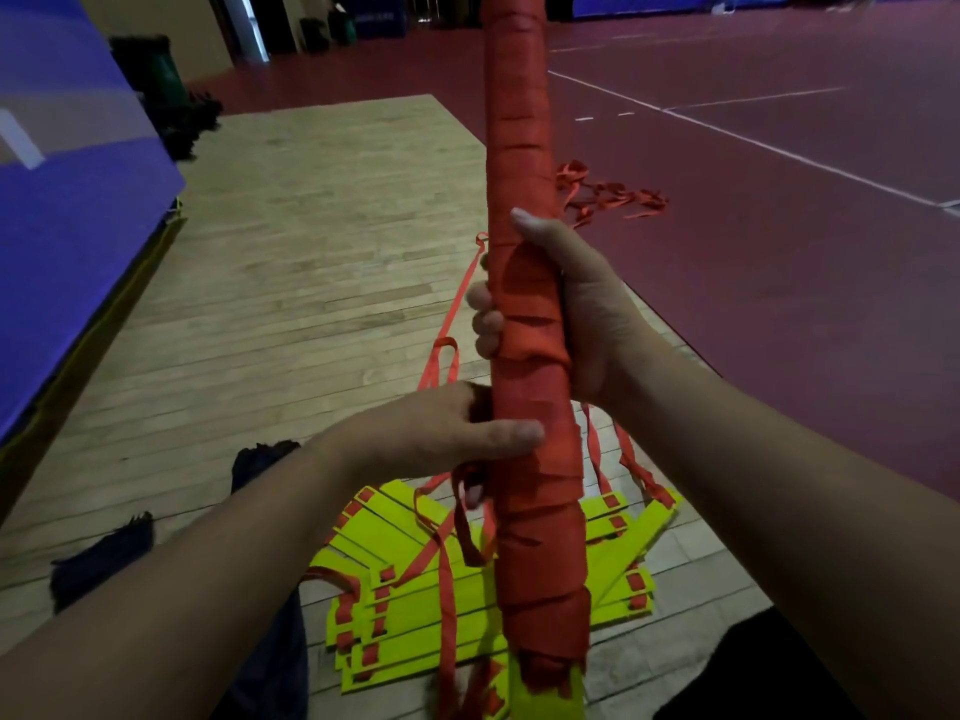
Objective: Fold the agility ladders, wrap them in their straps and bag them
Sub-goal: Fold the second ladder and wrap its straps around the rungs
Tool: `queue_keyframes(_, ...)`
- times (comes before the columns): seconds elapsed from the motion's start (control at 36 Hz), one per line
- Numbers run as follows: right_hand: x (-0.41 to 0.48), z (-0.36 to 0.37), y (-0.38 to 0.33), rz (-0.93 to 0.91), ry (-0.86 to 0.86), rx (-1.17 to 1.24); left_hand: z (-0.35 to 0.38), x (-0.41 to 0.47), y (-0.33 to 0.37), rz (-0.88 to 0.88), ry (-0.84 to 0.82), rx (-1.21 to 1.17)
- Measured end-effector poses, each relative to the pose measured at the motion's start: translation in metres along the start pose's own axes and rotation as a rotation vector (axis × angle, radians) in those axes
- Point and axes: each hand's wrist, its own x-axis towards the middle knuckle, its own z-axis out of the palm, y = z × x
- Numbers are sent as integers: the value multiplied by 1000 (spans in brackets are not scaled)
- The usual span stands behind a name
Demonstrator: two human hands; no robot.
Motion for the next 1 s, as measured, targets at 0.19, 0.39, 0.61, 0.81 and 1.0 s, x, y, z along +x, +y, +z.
queue_keyframes(0.19, 2, -7, -5, 116, 53, -174, -21, -11, -7, -265, -129, 546)
queue_keyframes(0.39, 3, -19, 0, 43, 251, -427, -31, -21, -14, -259, -76, 319)
queue_keyframes(0.61, 15, -29, 0, -23, 345, -260, -22, -18, -6, -202, -30, -26)
queue_keyframes(0.81, 13, -31, 6, -14, 227, -257, -19, -10, -13, -257, 28, 50)
queue_keyframes(1.0, 12, -31, 11, -4, 196, -167, -17, -6, -12, -381, -35, 67)
